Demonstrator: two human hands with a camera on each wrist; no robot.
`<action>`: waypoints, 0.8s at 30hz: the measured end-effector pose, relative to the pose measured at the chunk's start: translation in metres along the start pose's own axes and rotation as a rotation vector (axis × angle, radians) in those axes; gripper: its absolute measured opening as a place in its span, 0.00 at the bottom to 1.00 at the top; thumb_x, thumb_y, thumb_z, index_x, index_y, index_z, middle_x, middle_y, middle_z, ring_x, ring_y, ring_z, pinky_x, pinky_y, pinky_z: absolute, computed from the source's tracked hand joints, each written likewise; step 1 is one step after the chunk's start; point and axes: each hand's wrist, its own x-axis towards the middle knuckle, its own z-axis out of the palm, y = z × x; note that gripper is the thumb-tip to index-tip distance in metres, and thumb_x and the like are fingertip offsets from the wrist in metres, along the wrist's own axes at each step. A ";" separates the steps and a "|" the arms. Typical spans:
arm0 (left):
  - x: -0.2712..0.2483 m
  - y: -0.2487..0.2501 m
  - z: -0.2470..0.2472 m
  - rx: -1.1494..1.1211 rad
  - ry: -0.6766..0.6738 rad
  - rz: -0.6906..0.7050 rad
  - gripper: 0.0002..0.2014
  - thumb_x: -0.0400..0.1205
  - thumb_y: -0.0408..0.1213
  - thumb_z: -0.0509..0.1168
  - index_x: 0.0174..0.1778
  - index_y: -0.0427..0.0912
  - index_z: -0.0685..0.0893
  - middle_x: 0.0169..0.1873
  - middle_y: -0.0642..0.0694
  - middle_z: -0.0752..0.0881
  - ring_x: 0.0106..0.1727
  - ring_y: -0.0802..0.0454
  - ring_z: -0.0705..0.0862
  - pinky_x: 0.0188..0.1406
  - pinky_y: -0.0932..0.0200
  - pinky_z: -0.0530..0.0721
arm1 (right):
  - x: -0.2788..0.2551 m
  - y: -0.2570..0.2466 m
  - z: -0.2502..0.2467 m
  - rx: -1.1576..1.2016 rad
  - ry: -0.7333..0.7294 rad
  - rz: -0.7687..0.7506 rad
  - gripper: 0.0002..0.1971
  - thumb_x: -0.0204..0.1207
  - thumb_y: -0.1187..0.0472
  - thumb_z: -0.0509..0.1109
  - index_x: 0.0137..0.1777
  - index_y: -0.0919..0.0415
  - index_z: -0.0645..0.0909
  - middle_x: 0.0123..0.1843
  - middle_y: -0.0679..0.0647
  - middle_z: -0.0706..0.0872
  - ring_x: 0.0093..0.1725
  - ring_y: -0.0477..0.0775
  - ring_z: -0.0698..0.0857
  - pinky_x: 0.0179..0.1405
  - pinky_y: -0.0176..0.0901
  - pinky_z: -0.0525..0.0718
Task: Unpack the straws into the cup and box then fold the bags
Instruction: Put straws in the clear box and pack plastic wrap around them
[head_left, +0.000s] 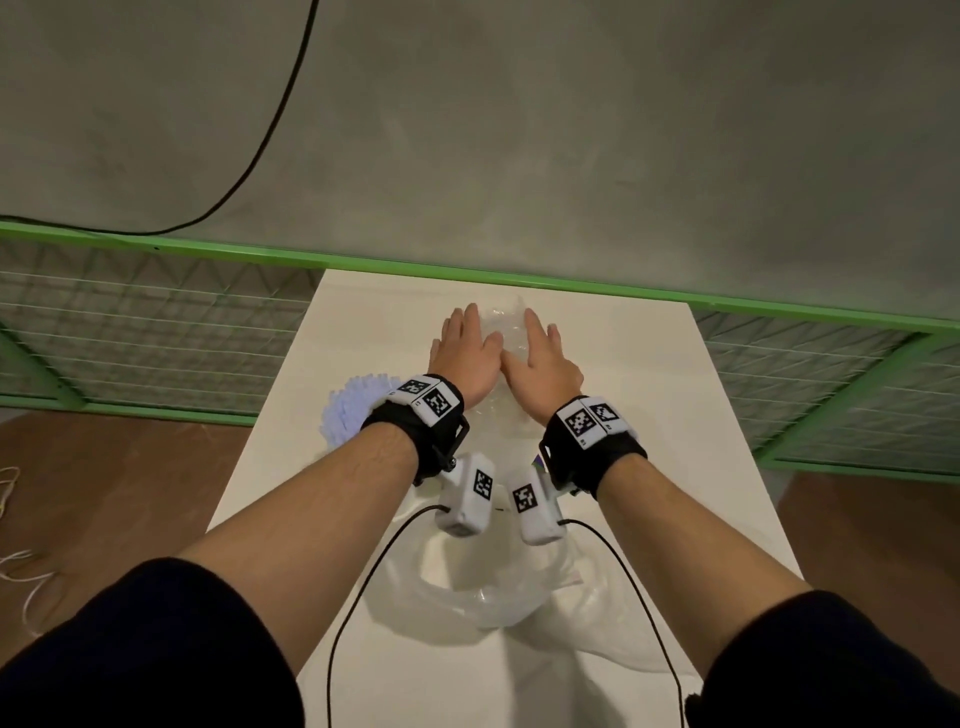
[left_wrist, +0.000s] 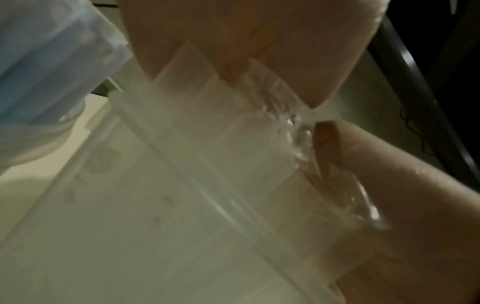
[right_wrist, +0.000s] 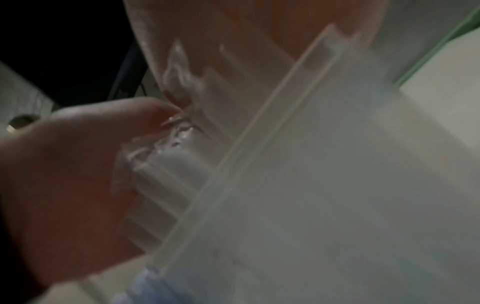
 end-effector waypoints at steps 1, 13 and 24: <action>0.000 -0.001 0.001 0.002 -0.007 0.023 0.29 0.92 0.42 0.47 0.88 0.40 0.46 0.89 0.42 0.46 0.89 0.48 0.45 0.87 0.49 0.43 | 0.001 0.002 0.001 0.062 0.006 -0.016 0.33 0.83 0.49 0.60 0.86 0.44 0.51 0.87 0.53 0.55 0.86 0.51 0.52 0.83 0.58 0.54; -0.009 -0.021 -0.011 0.490 -0.016 0.237 0.30 0.88 0.36 0.52 0.88 0.53 0.55 0.89 0.49 0.44 0.89 0.49 0.41 0.86 0.41 0.41 | 0.012 0.014 -0.012 0.089 0.029 -0.253 0.32 0.76 0.74 0.57 0.82 0.57 0.65 0.87 0.53 0.55 0.85 0.49 0.54 0.82 0.43 0.56; 0.003 -0.022 -0.027 0.671 -0.127 0.266 0.27 0.92 0.49 0.42 0.88 0.57 0.45 0.89 0.52 0.41 0.89 0.53 0.40 0.86 0.42 0.40 | -0.026 0.018 -0.013 -0.473 -0.118 -0.394 0.32 0.87 0.44 0.51 0.87 0.53 0.49 0.88 0.50 0.45 0.87 0.51 0.44 0.82 0.58 0.52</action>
